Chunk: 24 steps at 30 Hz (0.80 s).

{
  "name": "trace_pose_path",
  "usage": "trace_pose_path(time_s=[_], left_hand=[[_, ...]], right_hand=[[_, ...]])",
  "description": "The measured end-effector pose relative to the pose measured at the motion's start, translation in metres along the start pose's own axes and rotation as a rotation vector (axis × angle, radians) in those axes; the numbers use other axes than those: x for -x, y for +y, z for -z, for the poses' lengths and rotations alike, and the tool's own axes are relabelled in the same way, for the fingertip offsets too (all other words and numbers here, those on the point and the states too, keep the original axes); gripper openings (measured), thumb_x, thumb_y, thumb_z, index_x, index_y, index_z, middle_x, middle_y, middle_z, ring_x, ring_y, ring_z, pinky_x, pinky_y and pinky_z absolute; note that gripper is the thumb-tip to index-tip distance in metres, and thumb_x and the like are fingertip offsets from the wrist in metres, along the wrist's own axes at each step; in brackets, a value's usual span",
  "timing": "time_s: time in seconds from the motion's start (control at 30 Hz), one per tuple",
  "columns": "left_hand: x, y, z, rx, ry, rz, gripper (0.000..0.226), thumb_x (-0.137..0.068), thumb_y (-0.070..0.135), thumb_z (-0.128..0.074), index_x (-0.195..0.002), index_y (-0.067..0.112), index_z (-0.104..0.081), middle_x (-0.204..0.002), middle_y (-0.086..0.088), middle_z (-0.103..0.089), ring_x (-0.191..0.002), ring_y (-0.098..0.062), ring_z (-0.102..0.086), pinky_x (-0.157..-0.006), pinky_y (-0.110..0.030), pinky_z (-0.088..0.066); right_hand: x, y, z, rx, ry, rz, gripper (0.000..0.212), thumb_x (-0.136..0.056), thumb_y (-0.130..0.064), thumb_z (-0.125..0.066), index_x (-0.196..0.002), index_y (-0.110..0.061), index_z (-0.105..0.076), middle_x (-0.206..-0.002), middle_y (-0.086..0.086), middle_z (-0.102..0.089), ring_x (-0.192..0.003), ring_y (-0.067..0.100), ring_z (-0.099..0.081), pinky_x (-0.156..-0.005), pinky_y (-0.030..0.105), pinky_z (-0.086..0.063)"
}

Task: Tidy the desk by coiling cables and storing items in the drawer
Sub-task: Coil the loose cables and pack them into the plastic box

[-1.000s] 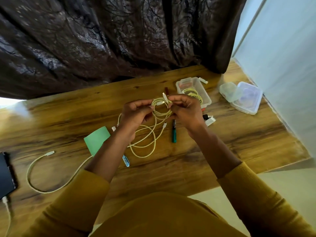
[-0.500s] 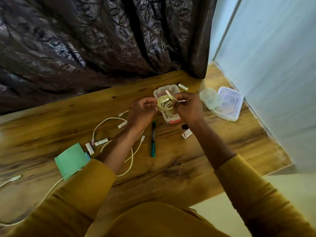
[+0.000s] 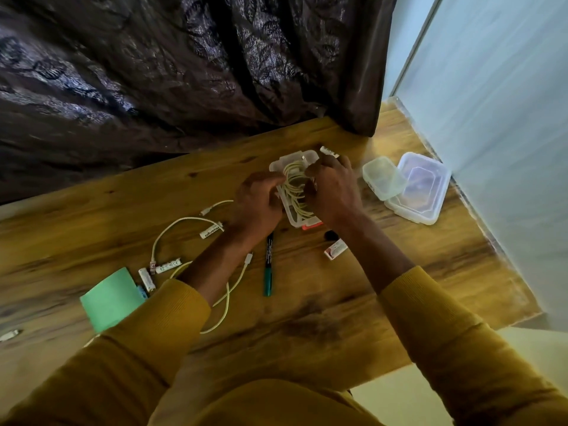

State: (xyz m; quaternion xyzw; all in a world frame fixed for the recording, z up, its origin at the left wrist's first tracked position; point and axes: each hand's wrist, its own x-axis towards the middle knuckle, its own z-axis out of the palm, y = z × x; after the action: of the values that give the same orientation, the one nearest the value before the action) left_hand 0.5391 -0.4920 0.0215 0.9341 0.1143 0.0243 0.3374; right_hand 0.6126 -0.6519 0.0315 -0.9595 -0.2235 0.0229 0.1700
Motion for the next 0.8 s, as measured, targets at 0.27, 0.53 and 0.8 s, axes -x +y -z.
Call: trace_pose_path(time_s=[0.27,0.53,0.8], left_hand=[[0.000,-0.008,-0.014,-0.277,-0.004,-0.153,0.040,-0.101,0.030,-0.057,-0.137,0.013,-0.065,-0.151,-0.003,-0.057,-0.148,-0.032,-0.038,-0.115,-0.050,-0.040],[0.004,-0.011,-0.012,-0.129,0.006,-0.159,0.046,-0.101,0.028,-0.060,-0.146,0.015,-0.057,-0.153,-0.004,-0.054,-0.148,-0.027,-0.039,-0.120,-0.048,-0.037],[0.080,-0.039,0.023,0.025,0.129,-0.049,0.042,-0.100,0.026,-0.066,-0.142,0.023,-0.063,-0.148,0.005,-0.059,-0.139,-0.012,-0.051,-0.114,-0.033,-0.044]], right_hand=[[0.008,0.003,-0.016,0.213,-0.061,0.075,0.041,-0.093,-0.050,-0.062,-0.130,-0.032,-0.068,-0.154,-0.004,-0.052,-0.143,0.039,-0.032,-0.104,0.053,-0.031],[0.008,-0.001,-0.009,0.104,-0.064,0.045,0.056,-0.093,-0.047,-0.063,-0.141,-0.019,-0.061,-0.155,0.004,-0.053,-0.150,0.038,-0.030,-0.116,0.057,-0.028],[0.048,-0.053,-0.006,-0.146,0.118,0.161,0.036,-0.088,-0.027,-0.068,-0.123,-0.020,-0.071,-0.130,0.003,-0.069,-0.132,0.031,-0.049,-0.103,0.052,-0.046]])
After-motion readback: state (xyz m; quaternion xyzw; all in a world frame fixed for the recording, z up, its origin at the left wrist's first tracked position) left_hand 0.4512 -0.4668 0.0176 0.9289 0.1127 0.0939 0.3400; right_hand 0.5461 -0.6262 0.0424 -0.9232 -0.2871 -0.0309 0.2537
